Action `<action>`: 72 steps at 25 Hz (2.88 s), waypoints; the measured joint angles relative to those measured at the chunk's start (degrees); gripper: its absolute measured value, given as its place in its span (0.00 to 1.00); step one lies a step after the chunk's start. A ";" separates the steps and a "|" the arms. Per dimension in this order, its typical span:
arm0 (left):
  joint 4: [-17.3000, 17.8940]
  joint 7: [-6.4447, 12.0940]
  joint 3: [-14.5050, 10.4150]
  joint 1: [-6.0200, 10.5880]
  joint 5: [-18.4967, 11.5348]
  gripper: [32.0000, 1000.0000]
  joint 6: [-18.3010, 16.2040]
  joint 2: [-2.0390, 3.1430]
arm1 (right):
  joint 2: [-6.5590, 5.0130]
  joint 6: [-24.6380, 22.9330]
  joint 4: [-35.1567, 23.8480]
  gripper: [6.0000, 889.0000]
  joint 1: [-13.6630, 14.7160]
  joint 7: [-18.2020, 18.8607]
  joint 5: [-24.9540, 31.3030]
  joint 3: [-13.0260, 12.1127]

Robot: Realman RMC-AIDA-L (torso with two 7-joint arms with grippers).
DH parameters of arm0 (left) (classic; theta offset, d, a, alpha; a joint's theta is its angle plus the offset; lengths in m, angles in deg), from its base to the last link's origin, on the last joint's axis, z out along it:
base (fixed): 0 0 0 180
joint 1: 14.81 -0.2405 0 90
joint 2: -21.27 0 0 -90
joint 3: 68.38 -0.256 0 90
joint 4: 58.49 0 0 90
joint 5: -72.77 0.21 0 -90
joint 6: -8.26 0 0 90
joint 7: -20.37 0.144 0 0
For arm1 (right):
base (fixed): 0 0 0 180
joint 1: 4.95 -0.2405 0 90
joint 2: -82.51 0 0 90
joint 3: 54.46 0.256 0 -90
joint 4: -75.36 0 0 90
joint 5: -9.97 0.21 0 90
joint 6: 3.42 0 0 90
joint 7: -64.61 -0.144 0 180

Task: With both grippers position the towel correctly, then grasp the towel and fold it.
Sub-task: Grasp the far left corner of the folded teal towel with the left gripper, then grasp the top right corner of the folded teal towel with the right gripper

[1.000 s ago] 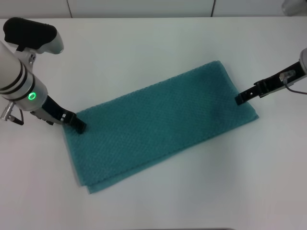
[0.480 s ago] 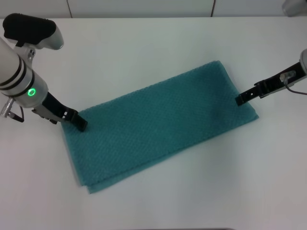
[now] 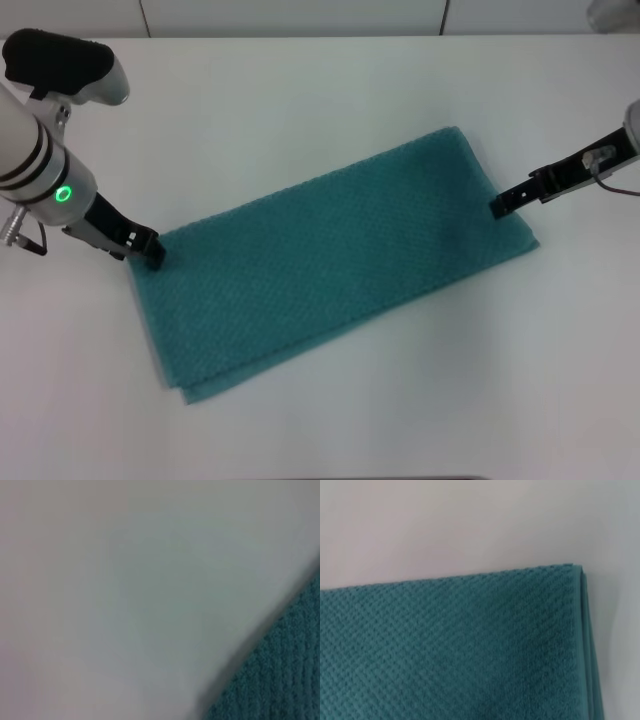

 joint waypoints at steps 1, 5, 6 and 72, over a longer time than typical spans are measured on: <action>-0.01 0.02 -0.04 -0.01 0.02 0.57 -0.04 0.00 | 0.00 0.00 0.00 0.88 -0.05 0.02 0.00 0.00; -0.10 0.19 -0.08 -0.05 0.06 0.51 -0.24 0.00 | 0.07 -0.05 0.00 0.88 -0.10 0.08 0.00 0.00; -0.21 0.25 -0.08 -0.06 0.07 0.49 -0.33 0.00 | 0.07 -0.07 0.00 0.88 -0.12 0.09 0.00 0.00; 1.26 -0.07 -0.17 2.14 0.77 0.01 1.96 -0.32 | 0.61 11.35 6.73 0.84 1.71 -1.78 -0.09 -1.39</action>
